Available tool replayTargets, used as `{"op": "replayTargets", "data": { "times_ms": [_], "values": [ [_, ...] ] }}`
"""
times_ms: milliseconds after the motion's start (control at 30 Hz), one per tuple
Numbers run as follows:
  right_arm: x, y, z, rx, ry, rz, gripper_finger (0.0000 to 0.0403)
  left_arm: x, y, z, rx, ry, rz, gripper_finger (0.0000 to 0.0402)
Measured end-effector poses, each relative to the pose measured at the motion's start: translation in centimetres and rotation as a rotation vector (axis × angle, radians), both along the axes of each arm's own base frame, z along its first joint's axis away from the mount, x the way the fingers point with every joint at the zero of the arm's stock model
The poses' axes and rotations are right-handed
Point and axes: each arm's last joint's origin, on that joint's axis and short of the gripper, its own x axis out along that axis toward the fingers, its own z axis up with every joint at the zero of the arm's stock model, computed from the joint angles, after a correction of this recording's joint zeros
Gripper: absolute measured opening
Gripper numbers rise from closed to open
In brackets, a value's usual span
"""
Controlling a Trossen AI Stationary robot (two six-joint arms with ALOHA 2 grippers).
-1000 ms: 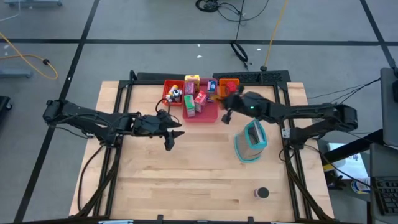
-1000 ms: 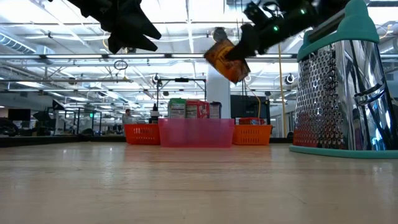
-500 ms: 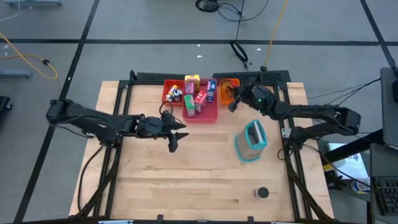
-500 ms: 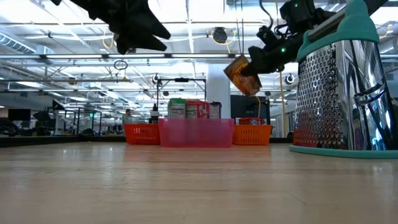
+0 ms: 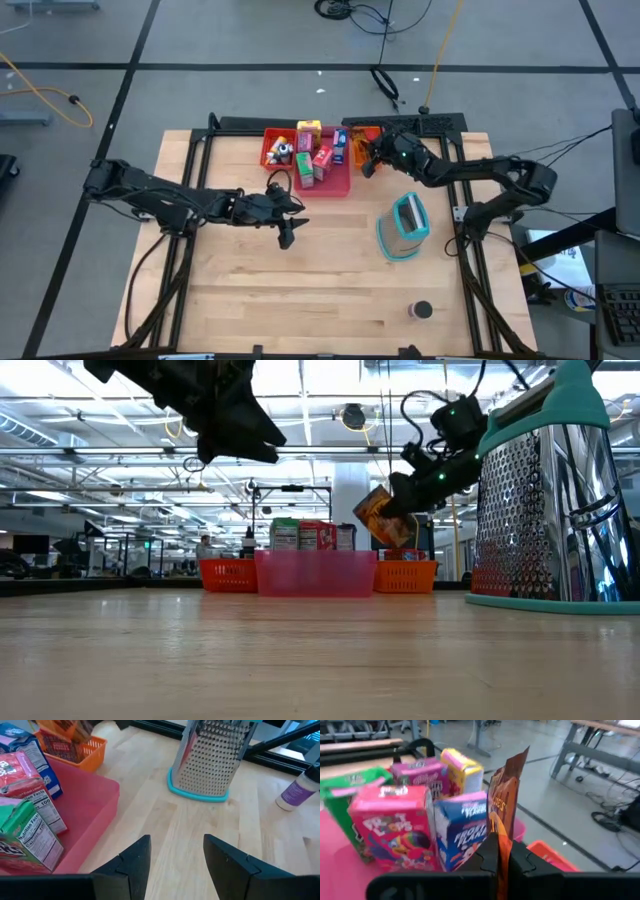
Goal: Pick & Place Kitchen Items
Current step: Put the orange seasoning pack into the orange bin
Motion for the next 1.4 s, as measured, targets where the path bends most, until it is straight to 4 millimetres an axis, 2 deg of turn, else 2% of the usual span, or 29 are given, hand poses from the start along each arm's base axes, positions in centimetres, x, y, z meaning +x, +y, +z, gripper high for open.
{"op": "replayTargets", "data": {
  "times_ms": [233,667,1033,1400],
  "values": [
    [0.1,-1.2,-1.6,0.025,0.016,-0.005,0.0,0.1,0.0,-0.1,-0.002,0.002,0.002,0.0184],
    [-0.6,-2.1,-1.9,-0.029,0.089,-0.12,0.0,0.2,0.0,0.1,0.006,-0.022,-0.004,0.0184],
    [-0.3,-1.9,-1.9,-0.025,0.078,-0.091,0.0,0.3,0.0,0.2,0.006,-0.038,-0.005,0.0184],
    [0.5,-2.7,-4.0,-0.066,0.069,-0.134,0.0,0.3,0.0,0.2,0.005,-0.039,-0.005,0.0184]
  ]
}}
